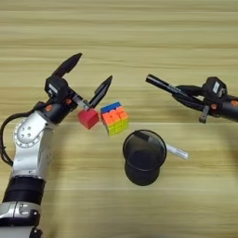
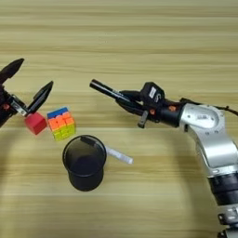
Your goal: Move the objects on the table
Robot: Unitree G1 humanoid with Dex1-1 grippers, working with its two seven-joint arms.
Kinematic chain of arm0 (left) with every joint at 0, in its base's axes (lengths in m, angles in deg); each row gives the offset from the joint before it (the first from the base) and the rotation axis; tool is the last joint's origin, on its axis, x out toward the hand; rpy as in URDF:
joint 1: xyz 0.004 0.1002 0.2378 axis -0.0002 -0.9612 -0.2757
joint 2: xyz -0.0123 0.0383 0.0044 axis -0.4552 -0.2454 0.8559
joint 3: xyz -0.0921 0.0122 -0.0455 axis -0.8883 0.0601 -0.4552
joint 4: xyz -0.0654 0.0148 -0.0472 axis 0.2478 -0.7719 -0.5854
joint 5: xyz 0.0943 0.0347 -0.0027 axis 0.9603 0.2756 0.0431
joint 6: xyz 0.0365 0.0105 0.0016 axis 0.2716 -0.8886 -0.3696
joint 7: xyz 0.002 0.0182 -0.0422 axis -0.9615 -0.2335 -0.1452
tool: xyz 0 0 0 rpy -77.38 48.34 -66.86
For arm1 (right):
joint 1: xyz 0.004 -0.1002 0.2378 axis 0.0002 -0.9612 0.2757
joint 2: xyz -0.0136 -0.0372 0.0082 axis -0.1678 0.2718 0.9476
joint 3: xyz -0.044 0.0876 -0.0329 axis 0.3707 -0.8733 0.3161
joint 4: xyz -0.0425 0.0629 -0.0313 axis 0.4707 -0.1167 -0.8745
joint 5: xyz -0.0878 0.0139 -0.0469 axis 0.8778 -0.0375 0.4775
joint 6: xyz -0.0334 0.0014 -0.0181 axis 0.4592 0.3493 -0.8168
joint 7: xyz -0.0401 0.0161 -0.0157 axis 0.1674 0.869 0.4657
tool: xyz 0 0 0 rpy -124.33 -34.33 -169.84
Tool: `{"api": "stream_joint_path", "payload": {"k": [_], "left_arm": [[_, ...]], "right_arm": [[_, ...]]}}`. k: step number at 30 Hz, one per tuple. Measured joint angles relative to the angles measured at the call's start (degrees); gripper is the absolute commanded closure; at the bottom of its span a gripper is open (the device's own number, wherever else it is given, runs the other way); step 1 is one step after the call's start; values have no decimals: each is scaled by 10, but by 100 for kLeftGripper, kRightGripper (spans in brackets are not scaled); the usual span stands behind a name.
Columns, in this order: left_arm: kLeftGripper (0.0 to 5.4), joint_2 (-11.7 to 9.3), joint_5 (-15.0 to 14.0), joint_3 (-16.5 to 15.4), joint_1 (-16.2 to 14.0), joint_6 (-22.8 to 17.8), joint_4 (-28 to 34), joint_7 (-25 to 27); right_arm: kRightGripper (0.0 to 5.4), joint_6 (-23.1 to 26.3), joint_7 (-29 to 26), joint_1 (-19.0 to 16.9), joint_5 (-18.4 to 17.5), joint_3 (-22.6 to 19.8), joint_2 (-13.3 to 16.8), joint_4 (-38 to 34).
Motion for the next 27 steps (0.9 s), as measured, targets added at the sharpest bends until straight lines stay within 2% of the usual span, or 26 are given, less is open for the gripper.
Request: {"api": "stream_joint_path", "payload": {"k": [1,4,8,13,27], "left_arm": [[0,0,0,0,1,0,-3,0],[0,0,0,0,1,0,-4,0],[0,0,0,0,1,0,-4,0],[0,0,0,0,1,0,-1,-1],[0,0,1,5,-5,-4,9,-6]], "right_arm": [[448,9,-7,-2,-7,0,13,-38],[448,26,-23,-8,-15,1,35,-83],[448,48,-42,-8,-17,7,60,-122],[448,69,-79,11,-4,44,98,-147],[448,135,-144,51,-4,111,136,-198]]}}
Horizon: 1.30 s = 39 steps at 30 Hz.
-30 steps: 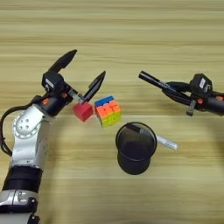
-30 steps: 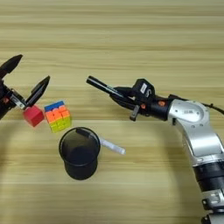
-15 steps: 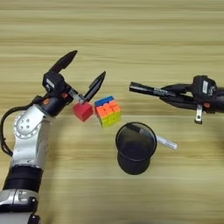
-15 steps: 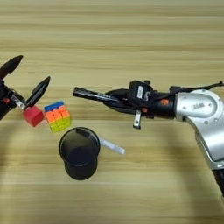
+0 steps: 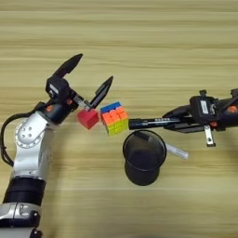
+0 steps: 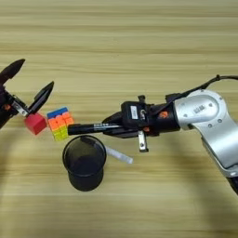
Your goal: Move the objects on the table
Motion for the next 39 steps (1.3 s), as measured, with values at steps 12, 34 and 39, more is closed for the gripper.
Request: {"api": "stream_joint_path", "payload": {"k": [12,34,39], "left_arm": [[0,0,0,0,-1,-1,1,-1],[0,0,0,0,-2,-2,6,-1],[0,0,0,0,-2,-2,6,-2]], "right_arm": [[448,13,-24,5,20,34,21,-14],[448,11,-33,7,38,71,17,4],[448,9,-33,8,39,72,16,6]]}}
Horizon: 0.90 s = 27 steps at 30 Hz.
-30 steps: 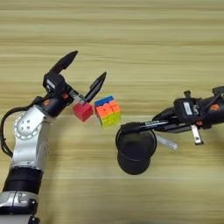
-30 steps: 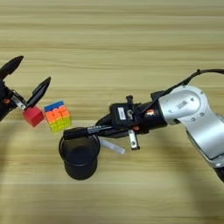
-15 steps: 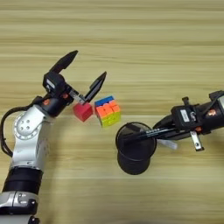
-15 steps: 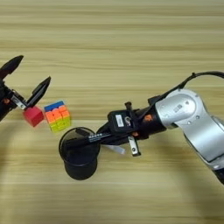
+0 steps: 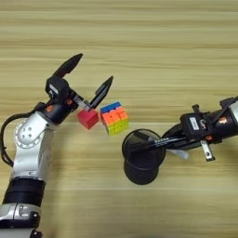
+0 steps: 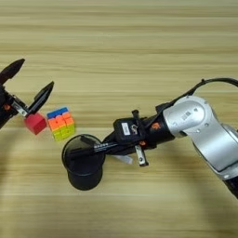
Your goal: Move the objects on the table
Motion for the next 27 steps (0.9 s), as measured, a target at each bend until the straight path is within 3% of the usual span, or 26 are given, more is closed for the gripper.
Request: {"api": "stream_joint_path", "payload": {"k": [27], "left_arm": [[0,0,0,0,0,0,0,0]], "right_arm": [[159,0,2,4,1,3,-7,2]]}}
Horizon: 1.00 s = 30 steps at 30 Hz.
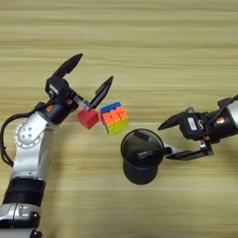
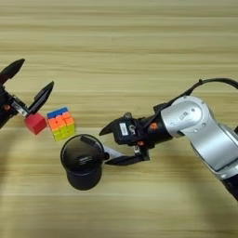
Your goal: Move the objects on the table
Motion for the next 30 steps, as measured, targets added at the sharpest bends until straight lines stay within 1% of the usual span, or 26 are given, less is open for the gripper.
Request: {"api": "stream_joint_path", "payload": {"k": [7,8,14,20,26,30], "left_arm": [[0,0,0,0,0,0,0,0],[0,0,0,0,0,0,0,0],[0,0,0,0,0,0,-1,0],[0,-1,0,0,0,0,-2,1],[0,-3,-1,-1,1,0,-2,2],[0,-4,-1,-2,1,0,-3,7]], "right_arm": [[82,0,8,3,-5,-18,0,0],[64,0,11,3,-6,-23,0,1],[3,0,24,-13,-25,-50,-1,1],[3,-6,41,-43,-34,-72,-2,5],[3,-25,70,-94,-42,-98,-4,20],[3,-38,84,-106,-42,-103,-6,30]]}}
